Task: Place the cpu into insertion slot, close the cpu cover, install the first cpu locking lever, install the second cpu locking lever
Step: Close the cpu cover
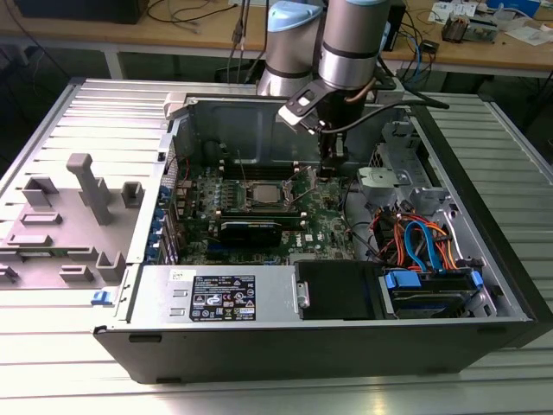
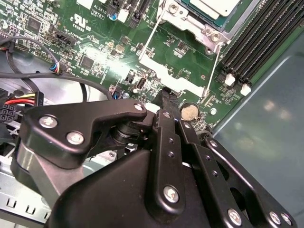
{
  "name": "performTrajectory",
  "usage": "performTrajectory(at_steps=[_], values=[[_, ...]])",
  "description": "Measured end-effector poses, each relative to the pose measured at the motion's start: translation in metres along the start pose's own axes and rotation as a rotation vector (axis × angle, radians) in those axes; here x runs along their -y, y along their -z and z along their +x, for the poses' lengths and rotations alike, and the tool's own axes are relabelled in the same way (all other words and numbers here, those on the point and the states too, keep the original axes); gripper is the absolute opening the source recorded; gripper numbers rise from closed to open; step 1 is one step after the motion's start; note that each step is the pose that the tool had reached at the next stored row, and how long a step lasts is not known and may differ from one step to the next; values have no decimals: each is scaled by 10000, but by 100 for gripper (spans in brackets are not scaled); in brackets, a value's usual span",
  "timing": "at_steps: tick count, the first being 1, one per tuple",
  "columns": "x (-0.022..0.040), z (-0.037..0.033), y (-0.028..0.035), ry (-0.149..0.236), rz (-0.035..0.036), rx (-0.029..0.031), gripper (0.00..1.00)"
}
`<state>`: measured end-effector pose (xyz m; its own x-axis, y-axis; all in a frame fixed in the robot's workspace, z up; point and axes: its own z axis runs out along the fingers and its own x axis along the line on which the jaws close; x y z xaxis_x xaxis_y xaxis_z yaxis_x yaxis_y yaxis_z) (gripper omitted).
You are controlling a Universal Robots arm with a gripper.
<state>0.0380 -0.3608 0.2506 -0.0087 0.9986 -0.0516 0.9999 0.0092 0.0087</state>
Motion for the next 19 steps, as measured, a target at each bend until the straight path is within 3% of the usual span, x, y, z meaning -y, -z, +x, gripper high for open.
performTrajectory(at_steps=[7,19], values=[[43,1,-11,0,0,-1,11],[233,8,-9,-4,0,0,11]])
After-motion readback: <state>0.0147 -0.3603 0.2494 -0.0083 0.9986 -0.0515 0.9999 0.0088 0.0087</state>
